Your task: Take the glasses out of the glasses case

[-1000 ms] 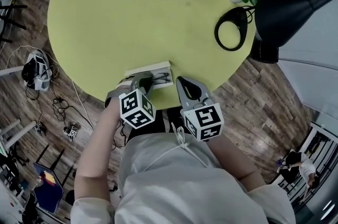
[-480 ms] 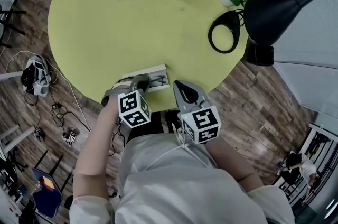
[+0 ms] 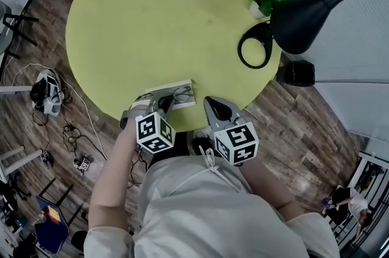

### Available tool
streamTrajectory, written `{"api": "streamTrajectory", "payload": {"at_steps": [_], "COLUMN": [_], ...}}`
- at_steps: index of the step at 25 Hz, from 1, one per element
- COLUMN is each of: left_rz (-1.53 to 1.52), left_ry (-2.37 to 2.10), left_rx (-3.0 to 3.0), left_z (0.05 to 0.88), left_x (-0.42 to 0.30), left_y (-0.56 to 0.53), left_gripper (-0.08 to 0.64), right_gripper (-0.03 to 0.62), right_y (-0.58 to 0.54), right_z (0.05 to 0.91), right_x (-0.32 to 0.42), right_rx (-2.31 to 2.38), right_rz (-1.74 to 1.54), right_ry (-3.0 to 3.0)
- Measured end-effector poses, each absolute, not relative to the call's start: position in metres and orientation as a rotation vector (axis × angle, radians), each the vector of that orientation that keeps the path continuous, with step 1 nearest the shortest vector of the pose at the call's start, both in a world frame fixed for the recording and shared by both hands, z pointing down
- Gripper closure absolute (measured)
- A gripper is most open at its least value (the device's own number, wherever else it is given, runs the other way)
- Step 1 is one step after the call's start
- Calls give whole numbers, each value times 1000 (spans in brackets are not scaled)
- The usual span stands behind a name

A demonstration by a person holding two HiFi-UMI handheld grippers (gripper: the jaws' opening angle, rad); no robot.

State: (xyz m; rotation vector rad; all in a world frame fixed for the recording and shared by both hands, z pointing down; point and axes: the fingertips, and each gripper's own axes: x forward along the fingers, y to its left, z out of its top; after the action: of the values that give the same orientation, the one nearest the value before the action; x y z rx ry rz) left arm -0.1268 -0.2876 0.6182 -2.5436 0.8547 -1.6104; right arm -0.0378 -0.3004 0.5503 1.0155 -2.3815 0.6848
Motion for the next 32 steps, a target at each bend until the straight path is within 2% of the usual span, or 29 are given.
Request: {"api": "streamTrajectory", "payload": {"at_steps": [8, 14, 19, 24, 32], "left_rz": [-1291, -937, -524, -218, -50], "left_ry": [1276, 1669, 1947, 2196, 2423], "left_rx": [-2631, -2648, -2711, -2481, -2216], "left_z": [547, 485, 428, 371, 346], "left_x": [-128, -146, -168, -201, -230], "left_y": [-294, -310, -312, -310, -288], "left_gripper": [545, 545, 545, 545, 545], "right_gripper": [593, 593, 592, 593, 594], "right_y": [-308, -325, -325, -323, -319], "right_z": [512, 480, 456, 432, 396], "right_x": [-41, -47, -56, -67, -76], "right_rx": [969, 965, 956, 968, 972], "right_rz": [548, 449, 409, 444, 375], "right_ry": [-2456, -2516, -2558, -2624, -2727]}}
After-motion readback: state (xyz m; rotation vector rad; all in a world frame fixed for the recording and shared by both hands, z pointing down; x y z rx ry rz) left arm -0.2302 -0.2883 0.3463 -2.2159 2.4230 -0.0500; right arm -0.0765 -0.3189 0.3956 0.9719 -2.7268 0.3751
